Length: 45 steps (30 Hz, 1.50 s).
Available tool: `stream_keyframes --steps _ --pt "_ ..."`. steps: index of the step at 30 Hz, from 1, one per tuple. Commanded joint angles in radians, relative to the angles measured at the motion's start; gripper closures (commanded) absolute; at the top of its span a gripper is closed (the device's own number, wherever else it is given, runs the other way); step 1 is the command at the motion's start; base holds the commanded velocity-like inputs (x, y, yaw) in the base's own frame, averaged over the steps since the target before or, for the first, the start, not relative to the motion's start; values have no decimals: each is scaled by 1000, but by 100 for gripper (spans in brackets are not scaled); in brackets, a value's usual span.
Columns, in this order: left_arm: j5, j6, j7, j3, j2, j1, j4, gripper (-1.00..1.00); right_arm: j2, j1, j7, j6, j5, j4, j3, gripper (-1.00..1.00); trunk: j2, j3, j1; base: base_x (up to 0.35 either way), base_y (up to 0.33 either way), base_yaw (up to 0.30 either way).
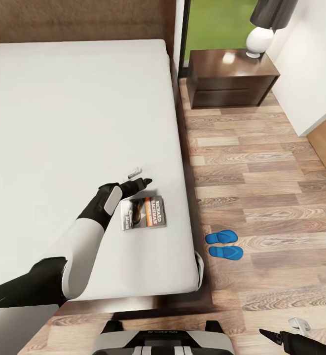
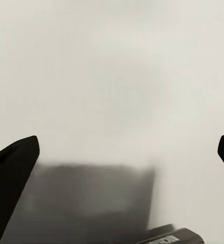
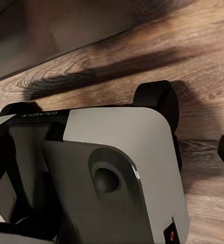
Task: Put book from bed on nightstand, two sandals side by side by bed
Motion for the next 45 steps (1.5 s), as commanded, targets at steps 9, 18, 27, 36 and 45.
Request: stream_keyframes --steps 9,18,27,36,45 --pt "4 7 -3 8 -1 0 11 -100 0 0 3 10 -5 0 -1 -100 0 -1 0 0 0 0" --pt "4 7 -3 8 -1 0 11 -100 0 0 3 10 -5 0 -1 -100 0 -1 0 0 0 0" --pt "4 7 -3 8 -1 0 10 -100 0 0 3 10 -5 0 -1 -100 0 -1 0 0 0 0" --pt "3 7 -3 8 -1 0 9 -100 0 0 3 10 -5 0 -1 -100 28 12 -15 0 0 0" --pt "3 7 -3 8 -1 0 9 -100 0 0 3 10 -5 0 -1 -100 42 18 -23 0 0 0"
